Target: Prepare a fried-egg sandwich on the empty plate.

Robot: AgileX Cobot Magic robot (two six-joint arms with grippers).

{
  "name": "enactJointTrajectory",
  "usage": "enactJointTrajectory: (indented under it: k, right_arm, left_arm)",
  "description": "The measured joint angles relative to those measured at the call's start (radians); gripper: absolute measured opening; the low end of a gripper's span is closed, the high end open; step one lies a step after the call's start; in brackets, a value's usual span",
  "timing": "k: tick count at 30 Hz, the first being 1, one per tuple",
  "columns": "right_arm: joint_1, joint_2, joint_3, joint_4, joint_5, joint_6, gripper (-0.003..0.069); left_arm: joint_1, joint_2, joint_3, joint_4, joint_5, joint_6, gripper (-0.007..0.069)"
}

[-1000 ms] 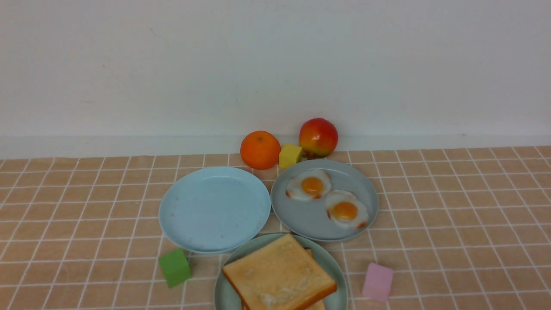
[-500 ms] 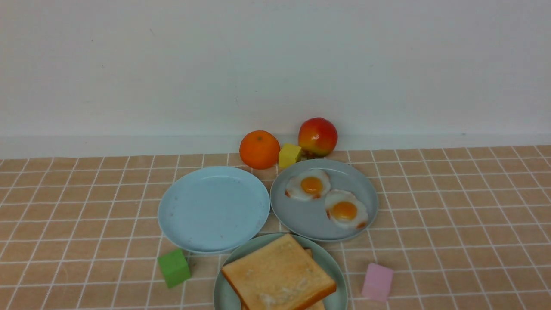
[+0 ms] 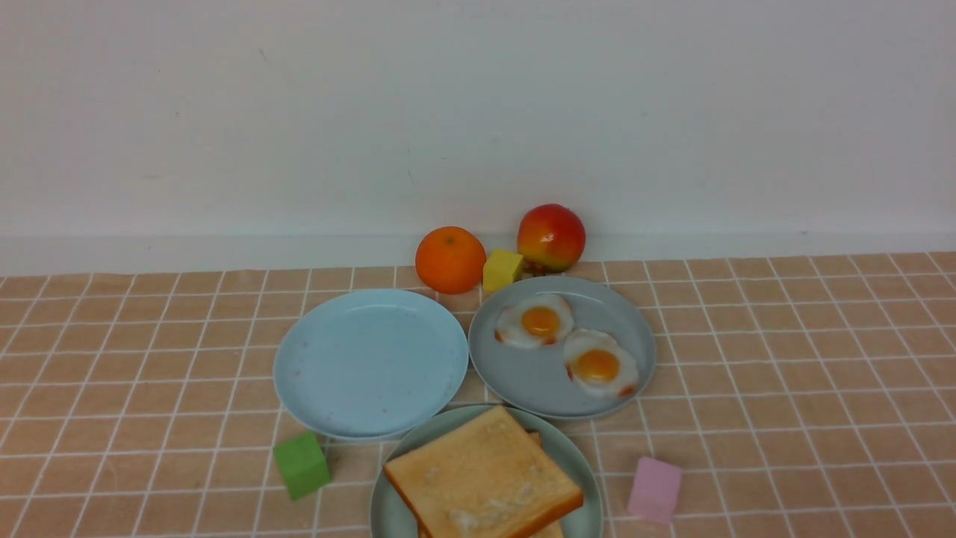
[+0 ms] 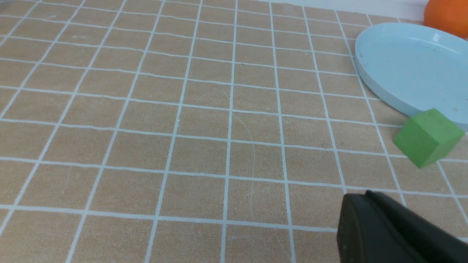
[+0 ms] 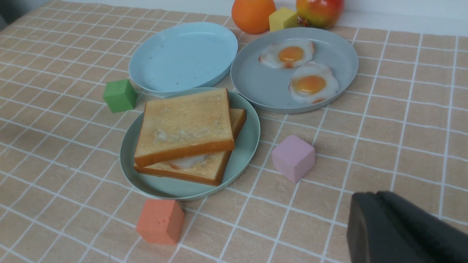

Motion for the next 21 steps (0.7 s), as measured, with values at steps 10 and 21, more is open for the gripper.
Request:
enactJointTrajectory:
  k: [10,21]
  right_arm:
    - [0.0,0.0,0.0,0.0,0.0,0.0,0.0042]
    - [-0.146,-0.076,0.054,-0.102,-0.098,0.0,0.0047]
  left_arm:
    - [0.0,0.0,0.0,0.0,0.0,0.0,0.0004]
    - [0.0,0.0,0.0,0.0,0.0,0.0,0.0007]
